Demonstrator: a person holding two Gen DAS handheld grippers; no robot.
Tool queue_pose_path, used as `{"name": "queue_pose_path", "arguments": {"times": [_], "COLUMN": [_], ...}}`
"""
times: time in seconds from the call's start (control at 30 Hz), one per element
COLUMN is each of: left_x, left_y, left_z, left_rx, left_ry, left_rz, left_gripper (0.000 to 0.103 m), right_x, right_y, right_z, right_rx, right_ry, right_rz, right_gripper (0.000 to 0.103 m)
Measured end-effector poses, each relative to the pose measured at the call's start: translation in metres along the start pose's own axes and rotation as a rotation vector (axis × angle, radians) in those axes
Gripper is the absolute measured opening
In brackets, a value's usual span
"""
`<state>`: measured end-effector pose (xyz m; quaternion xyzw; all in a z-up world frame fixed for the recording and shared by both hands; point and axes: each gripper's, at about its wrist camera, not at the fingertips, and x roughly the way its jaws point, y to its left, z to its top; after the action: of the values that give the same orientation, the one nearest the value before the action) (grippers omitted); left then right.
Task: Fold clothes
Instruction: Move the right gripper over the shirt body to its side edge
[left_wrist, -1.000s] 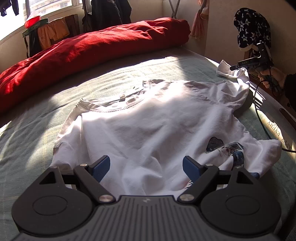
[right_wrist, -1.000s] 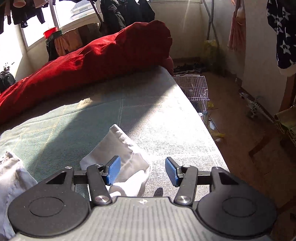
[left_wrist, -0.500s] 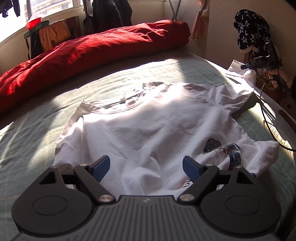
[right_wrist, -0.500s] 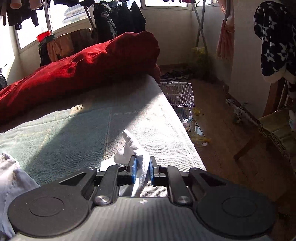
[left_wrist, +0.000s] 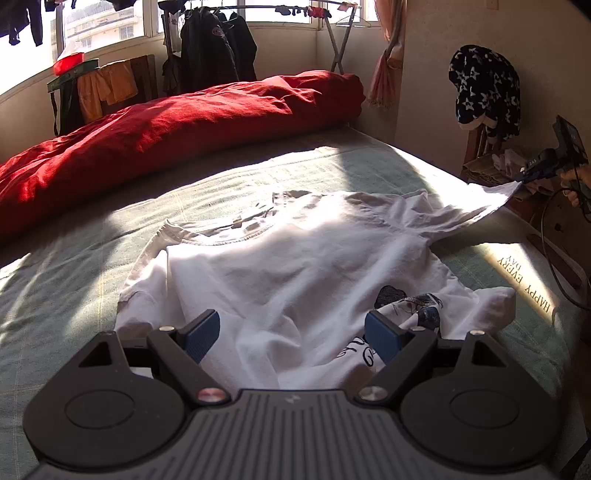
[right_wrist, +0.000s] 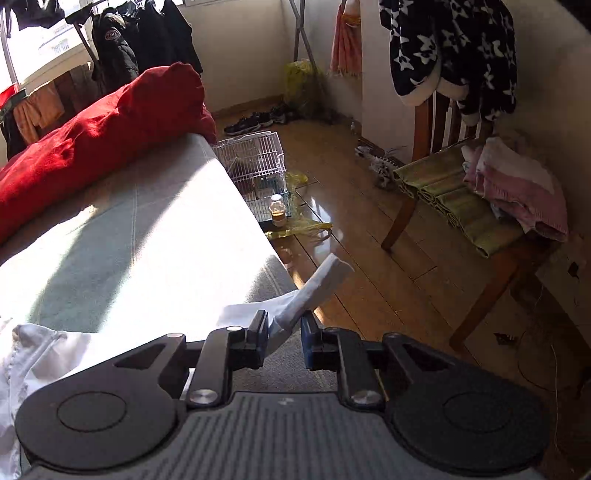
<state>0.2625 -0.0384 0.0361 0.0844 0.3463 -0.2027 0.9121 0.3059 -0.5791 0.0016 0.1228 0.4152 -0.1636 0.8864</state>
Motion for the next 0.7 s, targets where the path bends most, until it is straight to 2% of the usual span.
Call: {"name": "queue_pose_path", "arguments": {"times": [0.07,0.13,0.2,0.3,0.37,0.5,0.6,0.7], "left_x": [-0.006,-0.011,-0.016,-0.021,-0.022,-0.018,-0.010,-0.004], "left_y": [0.002,0.004,0.006,0.008,0.008,0.008,0.009,0.011], "left_z": [-0.002,-0.003,-0.004,-0.006,-0.007,-0.010,-0.011,-0.012], "left_rx": [-0.001,0.000,0.002,-0.005,-0.008,-0.010,-0.014,-0.016], "left_ry": [-0.002,-0.001,0.000,-0.003,-0.001,0.009,0.021,0.027], "left_rz": [0.005,0.017,0.030,0.038,0.040,0.043,0.044,0.042], "left_gripper": [0.086,0.086,0.086,0.086,0.086,0.086,0.086,0.086], "right_x": [0.012,0.014,0.010,0.001,-0.005,-0.009,-0.003,0.013], "right_y": [-0.011,-0.016,-0.013,0.001,0.014,0.045,0.094,0.154], "right_z": [-0.015,-0.024,-0.026,-0.021,-0.014,-0.007,-0.013,-0.024], "right_rx": [0.042,0.082,0.077,0.045,0.022,0.007,-0.048,-0.111], "right_ry": [0.066,0.081,0.066,0.043,0.023,0.011,0.056,0.120], "right_rz": [-0.019,-0.020,-0.016,0.004,-0.018,0.091,0.215,0.275], "right_gripper": [0.027,0.029,0.030,0.037,0.043,0.048,0.052,0.061]}}
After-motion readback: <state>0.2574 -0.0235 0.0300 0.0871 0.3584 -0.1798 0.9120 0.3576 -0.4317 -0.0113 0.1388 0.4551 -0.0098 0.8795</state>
